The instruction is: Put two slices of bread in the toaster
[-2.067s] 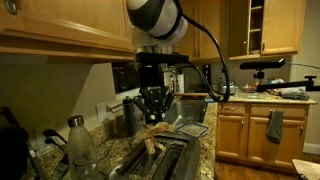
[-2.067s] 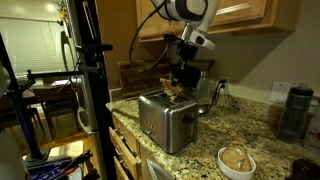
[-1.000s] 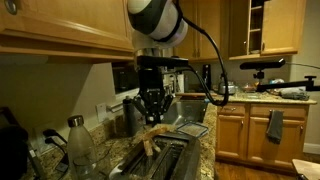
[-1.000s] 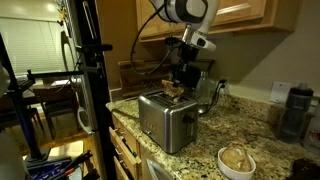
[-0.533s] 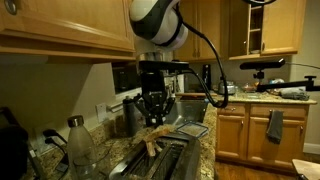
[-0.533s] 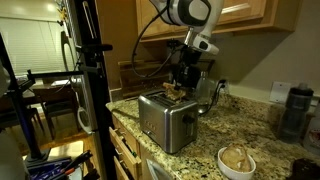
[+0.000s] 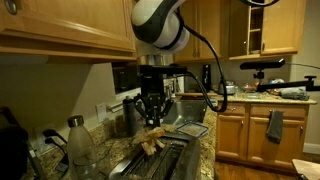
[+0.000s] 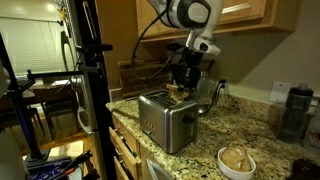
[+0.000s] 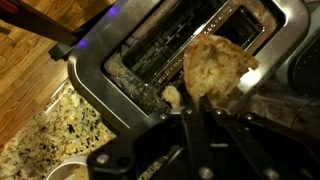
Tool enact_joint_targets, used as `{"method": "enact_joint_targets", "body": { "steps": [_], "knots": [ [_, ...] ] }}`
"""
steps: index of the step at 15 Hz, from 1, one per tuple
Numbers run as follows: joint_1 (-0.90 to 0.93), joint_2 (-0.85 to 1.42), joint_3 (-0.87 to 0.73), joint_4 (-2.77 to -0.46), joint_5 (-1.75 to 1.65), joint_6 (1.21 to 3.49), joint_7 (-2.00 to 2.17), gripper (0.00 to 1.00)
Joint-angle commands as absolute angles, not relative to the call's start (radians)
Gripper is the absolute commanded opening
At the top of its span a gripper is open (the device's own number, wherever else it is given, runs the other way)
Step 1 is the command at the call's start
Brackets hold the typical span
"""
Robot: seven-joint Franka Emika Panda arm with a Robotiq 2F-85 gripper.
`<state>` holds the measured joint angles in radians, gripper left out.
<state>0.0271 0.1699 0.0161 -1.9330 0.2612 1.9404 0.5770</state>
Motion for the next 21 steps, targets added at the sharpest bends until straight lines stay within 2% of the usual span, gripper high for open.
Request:
{"method": "enact_joint_targets", "body": {
  "steps": [1,17,19,21],
  "knots": [
    [0.044,0.147,0.013,-1.978,0.257,1.98,0.622,0.08],
    [0.082,0.133,0.036,-1.996,0.252,2.033,0.688,0.08],
    [0.081,0.134,0.035,-1.998,0.251,2.04,0.69,0.34],
    [0.08,0.133,0.034,-1.999,0.25,2.041,0.69,0.46]
  ]
}}
